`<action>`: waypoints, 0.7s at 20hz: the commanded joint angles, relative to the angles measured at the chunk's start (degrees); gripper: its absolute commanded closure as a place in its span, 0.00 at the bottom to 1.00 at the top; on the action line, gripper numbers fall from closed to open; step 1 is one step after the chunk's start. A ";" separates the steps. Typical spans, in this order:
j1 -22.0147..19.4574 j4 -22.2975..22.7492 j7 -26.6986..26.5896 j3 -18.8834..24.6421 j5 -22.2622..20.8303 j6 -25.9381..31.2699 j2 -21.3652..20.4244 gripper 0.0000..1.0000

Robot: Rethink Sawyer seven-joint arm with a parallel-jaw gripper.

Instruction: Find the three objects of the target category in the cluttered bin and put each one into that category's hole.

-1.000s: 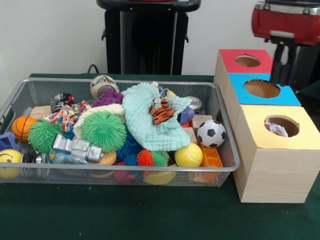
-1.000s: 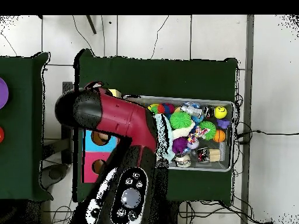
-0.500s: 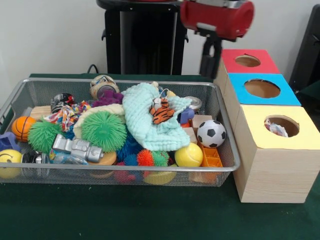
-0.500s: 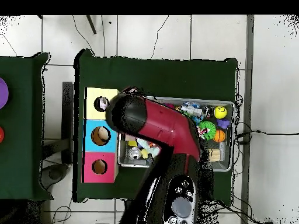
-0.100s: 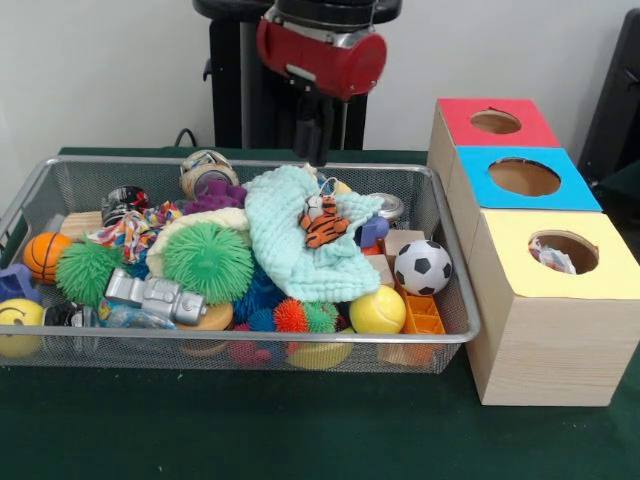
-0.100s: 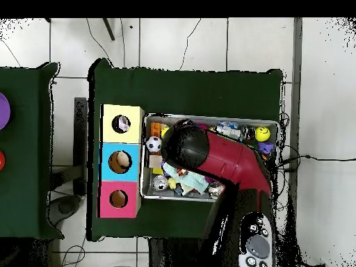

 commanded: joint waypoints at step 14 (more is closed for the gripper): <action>-14.94 8.21 -15.53 15.63 -17.18 -0.01 -0.04 0.00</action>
